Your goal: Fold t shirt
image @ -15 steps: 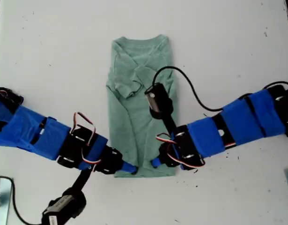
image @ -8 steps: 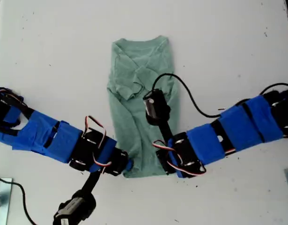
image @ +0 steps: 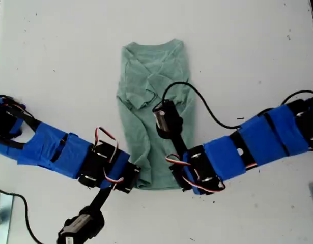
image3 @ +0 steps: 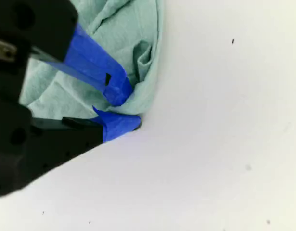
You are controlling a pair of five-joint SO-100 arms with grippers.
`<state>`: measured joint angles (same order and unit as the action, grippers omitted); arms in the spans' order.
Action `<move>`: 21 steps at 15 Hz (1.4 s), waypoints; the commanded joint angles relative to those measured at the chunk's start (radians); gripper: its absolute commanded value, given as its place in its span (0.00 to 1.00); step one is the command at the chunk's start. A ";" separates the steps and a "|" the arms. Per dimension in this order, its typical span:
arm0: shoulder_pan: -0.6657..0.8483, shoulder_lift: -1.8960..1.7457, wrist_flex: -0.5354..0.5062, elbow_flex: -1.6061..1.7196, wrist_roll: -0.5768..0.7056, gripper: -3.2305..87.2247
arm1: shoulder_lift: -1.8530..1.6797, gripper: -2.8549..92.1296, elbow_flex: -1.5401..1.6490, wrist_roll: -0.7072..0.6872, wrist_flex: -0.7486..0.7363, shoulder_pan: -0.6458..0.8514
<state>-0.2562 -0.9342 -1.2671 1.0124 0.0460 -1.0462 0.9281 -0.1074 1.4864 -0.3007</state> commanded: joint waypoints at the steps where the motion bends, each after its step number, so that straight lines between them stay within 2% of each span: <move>1: -0.028 -0.075 0.005 -0.017 0.014 0.03 | -0.038 0.02 -0.020 -0.029 -0.031 -0.018; 3: -0.060 -0.198 -0.015 -0.015 0.015 0.03 | -0.138 0.02 -0.026 -0.052 -0.035 -0.035; 6: -0.137 -0.268 0.048 -0.017 0.018 0.03 | -0.239 0.02 -0.026 -0.117 -0.118 -0.080; 11: -0.114 -0.402 0.041 -0.006 -0.015 0.03 | -0.313 0.02 0.003 -0.167 -0.121 0.008; 13: -0.028 -0.454 -0.011 0.015 0.029 0.03 | -0.397 0.02 0.051 -0.268 -0.115 0.118; 15: 0.110 -0.474 -0.074 0.046 0.127 0.03 | -0.456 0.02 0.071 -0.419 -0.104 0.287; 18: 0.339 -0.454 -0.083 0.075 0.264 0.03 | -0.445 0.01 0.117 -0.552 -0.175 0.505; 19: 0.394 -0.451 -0.083 0.069 0.302 0.03 | -0.445 0.13 0.129 -0.543 -0.201 0.554; 20: 0.451 -0.476 -0.098 0.067 0.322 0.07 | -0.454 0.36 0.129 -0.555 -0.219 0.597; 21: 0.511 -0.551 -0.121 0.069 0.348 0.29 | -0.497 0.40 0.129 -0.594 -0.253 0.635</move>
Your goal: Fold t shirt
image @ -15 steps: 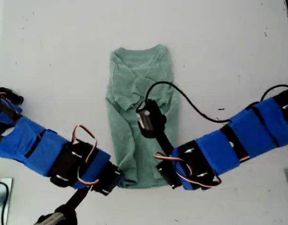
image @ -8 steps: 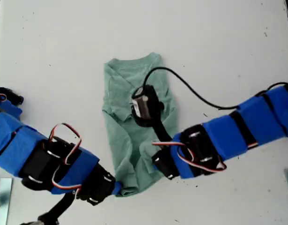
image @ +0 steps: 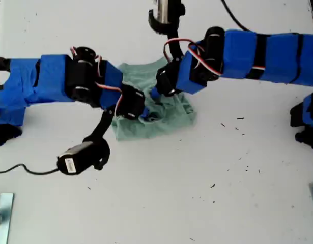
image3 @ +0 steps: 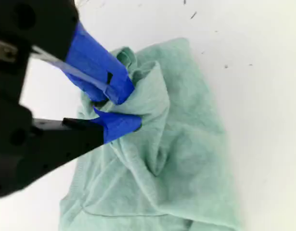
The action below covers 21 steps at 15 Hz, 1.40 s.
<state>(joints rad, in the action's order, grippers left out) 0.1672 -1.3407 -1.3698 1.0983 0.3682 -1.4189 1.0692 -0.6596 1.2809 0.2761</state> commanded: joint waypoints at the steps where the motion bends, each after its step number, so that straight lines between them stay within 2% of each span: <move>1: 0.153 -0.258 -0.037 0.002 0.032 0.41 | -0.184 0.36 0.008 -0.052 -0.080 0.104; 2: 0.227 -0.360 -0.028 0.032 0.084 0.42 | -0.265 0.33 0.069 -0.052 -0.120 0.152; 4: 0.336 -0.538 -0.054 0.163 0.097 0.32 | -0.522 0.30 0.328 0.000 -0.236 0.222; 6: 0.371 -0.790 0.038 0.477 0.072 0.25 | -0.868 0.29 0.704 0.002 -0.408 0.261; 7: 0.367 -0.930 0.098 0.643 0.048 0.25 | -1.006 0.28 0.850 0.009 -0.426 0.264; 10: 0.313 -1.328 0.287 1.101 0.012 0.21 | -1.431 0.22 1.187 0.051 -0.345 0.253; 12: 0.230 -1.442 0.357 1.322 -0.072 0.14 | -1.663 0.20 1.373 0.089 -0.245 0.233; 15: 0.075 -1.697 0.552 1.717 -0.236 0.03 | -2.091 0.18 1.706 0.216 -0.051 0.149; 16: 0.040 -1.853 0.545 1.856 -0.324 0.03 | -2.083 0.17 1.744 0.242 -0.014 0.091; 17: 0.020 -2.014 0.485 1.962 -0.390 0.03 | -2.085 0.15 1.801 0.285 0.003 0.063; 19: 0.037 -2.270 0.341 2.095 -0.400 0.03 | -2.085 0.08 1.921 0.379 0.100 0.052; 21: -0.003 -2.260 0.345 2.148 -0.370 0.07 | -2.077 0.07 2.031 0.377 0.067 0.038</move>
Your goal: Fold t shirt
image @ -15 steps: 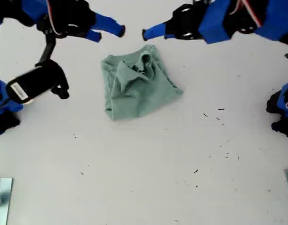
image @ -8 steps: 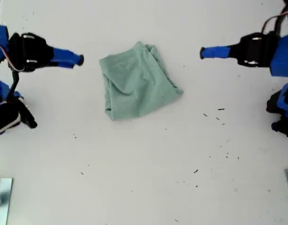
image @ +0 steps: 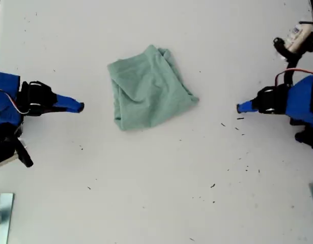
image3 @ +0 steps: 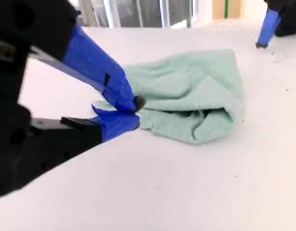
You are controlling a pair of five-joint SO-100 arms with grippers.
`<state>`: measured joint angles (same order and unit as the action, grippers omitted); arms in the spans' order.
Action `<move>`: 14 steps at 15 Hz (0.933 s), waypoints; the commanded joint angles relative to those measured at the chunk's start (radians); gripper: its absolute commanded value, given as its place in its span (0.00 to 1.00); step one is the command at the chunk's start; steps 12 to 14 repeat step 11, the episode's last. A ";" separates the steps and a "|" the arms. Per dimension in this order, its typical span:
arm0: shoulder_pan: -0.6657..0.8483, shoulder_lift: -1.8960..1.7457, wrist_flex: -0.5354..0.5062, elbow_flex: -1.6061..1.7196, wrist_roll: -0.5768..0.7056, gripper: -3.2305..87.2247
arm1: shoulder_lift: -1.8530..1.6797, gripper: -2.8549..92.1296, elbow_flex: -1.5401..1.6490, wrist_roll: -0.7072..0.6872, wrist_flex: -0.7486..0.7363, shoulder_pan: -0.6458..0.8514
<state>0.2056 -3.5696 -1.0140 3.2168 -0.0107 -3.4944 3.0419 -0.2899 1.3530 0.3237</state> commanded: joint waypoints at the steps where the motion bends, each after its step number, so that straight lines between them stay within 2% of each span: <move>1: -0.058 -0.031 -0.018 0.025 0.115 0.11 | -0.009 0.08 0.058 0.002 -0.006 -0.011; 2: -0.078 -0.031 -0.018 0.025 0.120 0.13 | -0.009 0.09 0.058 -0.015 -0.006 -0.011; 4: -0.106 -0.031 -0.018 0.025 0.120 0.13 | -0.009 0.09 0.058 -0.460 -0.003 0.002; 5: -0.112 -0.031 -0.018 0.025 0.120 0.13 | -0.009 0.08 0.058 -0.505 -0.002 0.000; 14: -0.114 -0.031 -0.018 0.025 0.120 0.13 | -0.009 0.08 0.058 -0.502 -0.002 -0.002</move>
